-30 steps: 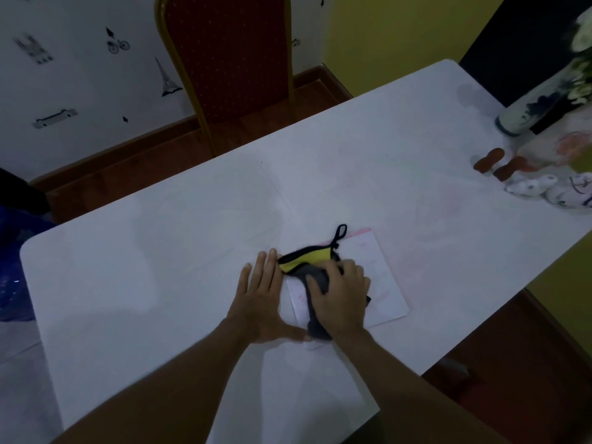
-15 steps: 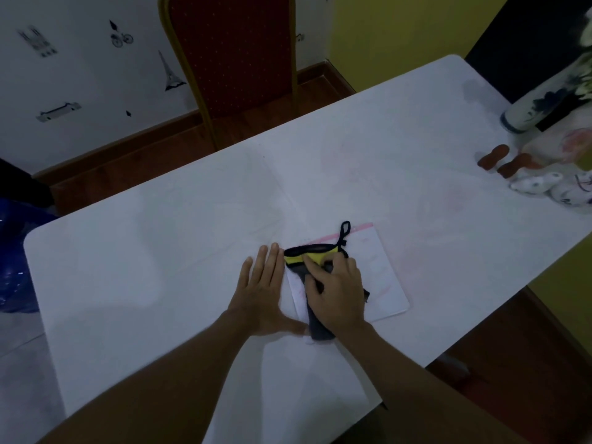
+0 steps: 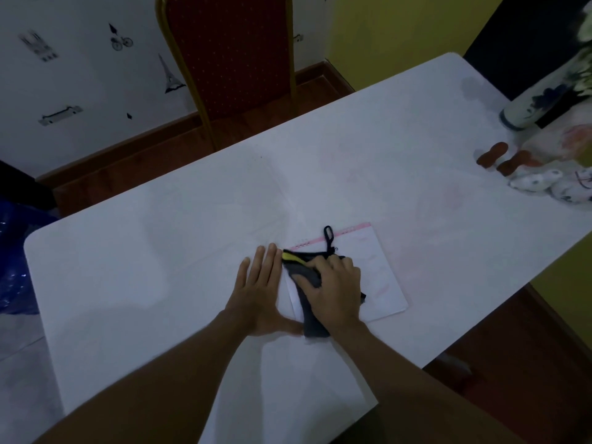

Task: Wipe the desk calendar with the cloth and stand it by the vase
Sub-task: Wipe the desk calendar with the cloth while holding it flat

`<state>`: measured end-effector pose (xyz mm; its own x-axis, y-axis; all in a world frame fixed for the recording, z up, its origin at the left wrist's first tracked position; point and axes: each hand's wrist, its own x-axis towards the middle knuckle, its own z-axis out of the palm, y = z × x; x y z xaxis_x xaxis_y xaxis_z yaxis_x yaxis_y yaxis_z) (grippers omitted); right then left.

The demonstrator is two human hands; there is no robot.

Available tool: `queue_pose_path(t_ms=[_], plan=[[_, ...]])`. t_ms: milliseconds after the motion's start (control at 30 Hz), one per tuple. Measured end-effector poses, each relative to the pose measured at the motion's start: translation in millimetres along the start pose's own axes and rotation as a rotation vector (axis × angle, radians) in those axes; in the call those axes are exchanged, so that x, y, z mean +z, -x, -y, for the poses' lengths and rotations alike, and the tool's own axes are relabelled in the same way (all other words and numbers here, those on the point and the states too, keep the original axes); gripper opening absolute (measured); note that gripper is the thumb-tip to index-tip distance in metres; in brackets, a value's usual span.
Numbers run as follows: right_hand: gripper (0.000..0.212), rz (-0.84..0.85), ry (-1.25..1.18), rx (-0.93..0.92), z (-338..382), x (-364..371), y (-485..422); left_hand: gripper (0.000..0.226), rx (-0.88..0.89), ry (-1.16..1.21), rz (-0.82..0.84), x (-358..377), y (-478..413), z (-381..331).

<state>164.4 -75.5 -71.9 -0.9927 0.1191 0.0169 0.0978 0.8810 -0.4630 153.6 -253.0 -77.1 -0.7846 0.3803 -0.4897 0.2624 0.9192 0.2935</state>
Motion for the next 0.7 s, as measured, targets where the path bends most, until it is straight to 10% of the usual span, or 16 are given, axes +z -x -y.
queue_pose_path(t_ms=[100,300,533,700], plan=[[0.026,-0.011,-0.02,0.145,9,3,-11,0.163,0.0,-0.008,-0.008,1,1,0],[0.02,-0.017,0.079,-0.166,-21,-7,-2,0.165,-0.013,0.02,0.005,-2,0,-2],[0.023,-0.184,0.058,0.376,-30,-15,-47,0.167,-0.013,0.037,-0.005,0,-1,-1],[0.029,-0.111,0.132,-0.034,-37,-10,-8,0.166,-0.009,0.033,-0.009,2,-1,1]])
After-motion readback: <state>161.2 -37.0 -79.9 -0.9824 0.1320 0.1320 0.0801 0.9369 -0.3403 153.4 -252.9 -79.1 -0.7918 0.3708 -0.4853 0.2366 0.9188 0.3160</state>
